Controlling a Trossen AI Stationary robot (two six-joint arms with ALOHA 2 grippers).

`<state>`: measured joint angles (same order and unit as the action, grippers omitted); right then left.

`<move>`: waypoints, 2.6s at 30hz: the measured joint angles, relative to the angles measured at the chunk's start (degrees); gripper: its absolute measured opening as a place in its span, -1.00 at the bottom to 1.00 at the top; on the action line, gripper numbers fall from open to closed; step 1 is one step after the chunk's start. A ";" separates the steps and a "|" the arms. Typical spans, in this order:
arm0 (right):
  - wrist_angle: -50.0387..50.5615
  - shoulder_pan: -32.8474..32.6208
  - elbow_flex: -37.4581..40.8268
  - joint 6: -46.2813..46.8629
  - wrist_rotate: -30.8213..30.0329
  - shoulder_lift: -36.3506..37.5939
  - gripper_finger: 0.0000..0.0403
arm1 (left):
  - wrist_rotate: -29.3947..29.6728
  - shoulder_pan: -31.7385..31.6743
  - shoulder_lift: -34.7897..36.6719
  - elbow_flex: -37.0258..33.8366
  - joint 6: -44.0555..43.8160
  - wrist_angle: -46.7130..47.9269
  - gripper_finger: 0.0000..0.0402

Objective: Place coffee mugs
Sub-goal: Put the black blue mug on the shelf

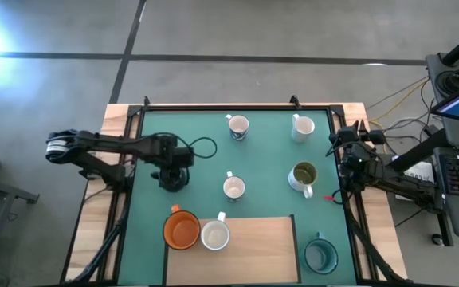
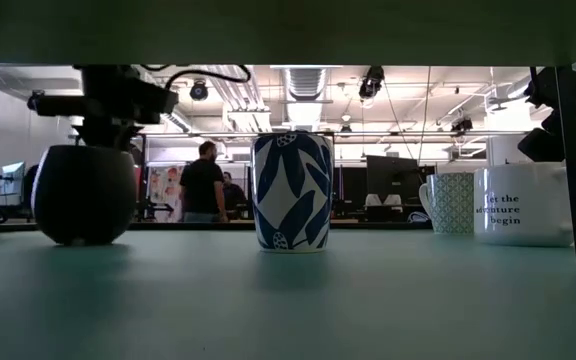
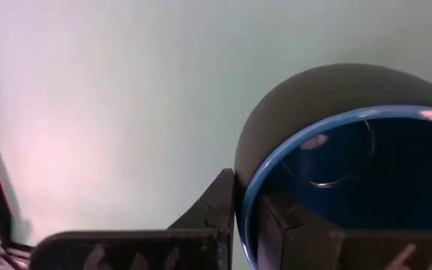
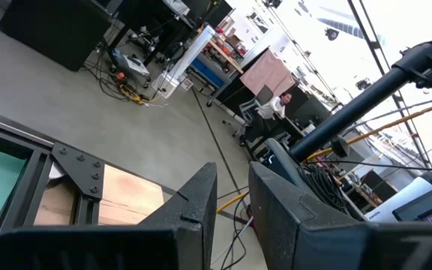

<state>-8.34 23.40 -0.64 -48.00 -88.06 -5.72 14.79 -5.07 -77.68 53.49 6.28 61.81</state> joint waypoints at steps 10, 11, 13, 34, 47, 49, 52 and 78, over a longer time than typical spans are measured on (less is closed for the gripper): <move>-0.02 0.00 0.02 0.01 -0.01 0.00 -0.66 | -0.59 -2.59 -1.03 0.10 23.67 -5.40 -0.93; 0.00 0.01 0.01 0.01 0.01 0.00 -0.66 | -0.69 -2.57 -1.01 0.07 26.28 -5.85 -0.93; -0.02 0.00 0.00 -0.01 -0.01 0.00 -0.66 | -1.21 -2.57 -1.05 0.07 30.82 -6.76 -0.93; -0.02 0.00 0.00 -0.01 0.01 0.00 -0.66 | -2.48 -2.61 -1.56 2.84 12.88 -7.06 -0.71; -0.01 0.00 0.02 0.00 -0.01 0.00 -0.66 | -1.79 -2.61 -1.23 3.10 -1.14 -6.90 -0.35; 0.00 0.00 0.02 -0.01 0.01 0.00 -0.66 | -0.15 -2.61 -1.23 3.10 -3.71 -6.91 -0.30; -0.02 0.00 0.00 0.01 0.01 0.00 -0.66 | 3.99 -2.59 -1.19 3.40 -9.01 -6.71 -0.24; -0.02 0.02 0.00 0.01 0.01 0.00 -0.66 | -1.42 -2.63 -7.06 7.78 -49.17 5.19 -0.16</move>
<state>-8.36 23.42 -0.64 -47.99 -88.05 -5.72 13.37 -7.70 -84.74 61.28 -42.89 67.01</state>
